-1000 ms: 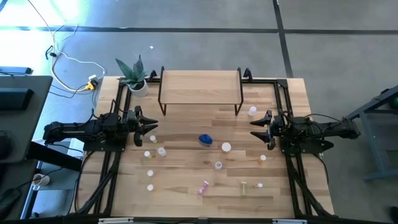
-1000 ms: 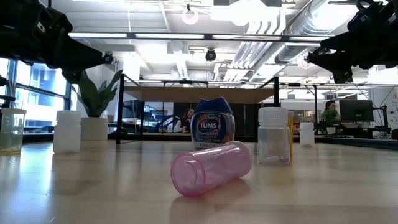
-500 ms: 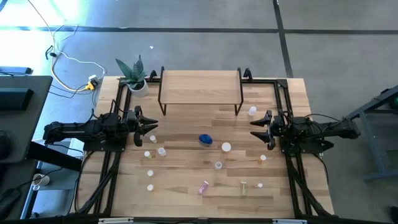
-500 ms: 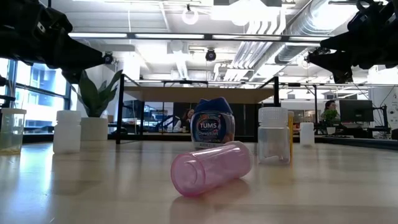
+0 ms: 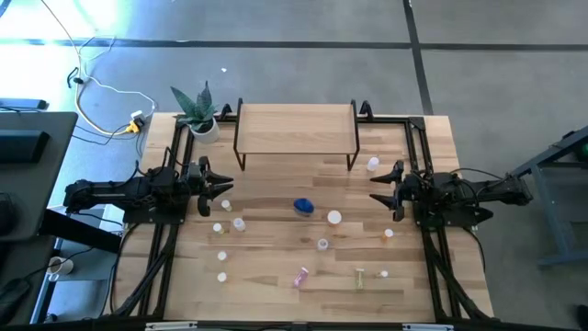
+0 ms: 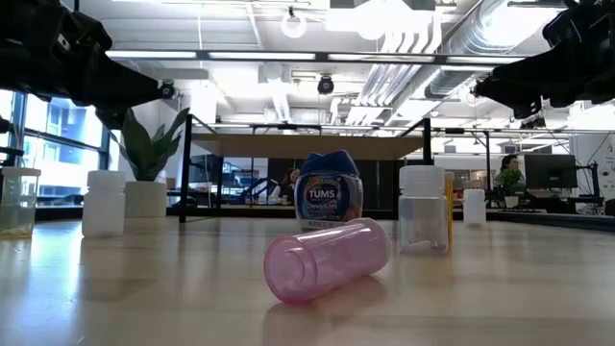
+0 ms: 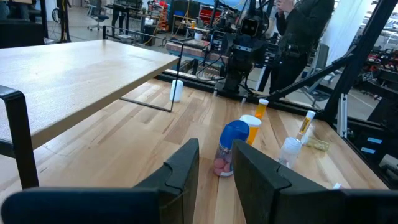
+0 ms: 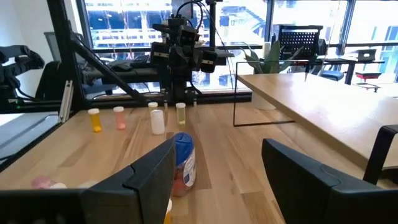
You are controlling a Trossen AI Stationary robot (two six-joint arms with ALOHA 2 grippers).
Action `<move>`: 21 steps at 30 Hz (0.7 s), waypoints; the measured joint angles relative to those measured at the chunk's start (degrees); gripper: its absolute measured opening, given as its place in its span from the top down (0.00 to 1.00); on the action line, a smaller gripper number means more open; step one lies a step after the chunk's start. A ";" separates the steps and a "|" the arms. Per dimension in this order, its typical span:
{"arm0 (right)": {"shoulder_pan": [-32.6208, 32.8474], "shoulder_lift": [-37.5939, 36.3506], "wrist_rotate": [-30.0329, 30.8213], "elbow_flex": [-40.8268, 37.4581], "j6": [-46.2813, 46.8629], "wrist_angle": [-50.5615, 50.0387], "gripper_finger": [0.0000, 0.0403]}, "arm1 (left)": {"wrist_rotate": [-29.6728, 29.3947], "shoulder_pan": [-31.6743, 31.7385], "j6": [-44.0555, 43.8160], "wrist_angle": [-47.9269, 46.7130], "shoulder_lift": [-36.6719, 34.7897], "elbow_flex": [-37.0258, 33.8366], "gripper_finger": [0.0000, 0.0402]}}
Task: Pick and place medicine bottles onto shelf by color
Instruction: Put the large blue gummy pill bottle on the shelf
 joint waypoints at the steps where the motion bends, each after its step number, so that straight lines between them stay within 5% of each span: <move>1: 0.00 -0.01 0.00 0.00 0.01 0.00 0.43 | 0.00 0.00 0.00 0.00 0.02 0.01 0.78; 21: 0.02 0.00 2.90 -0.02 19.39 12.81 0.43 | 0.00 0.01 -0.02 -0.01 0.00 0.01 0.78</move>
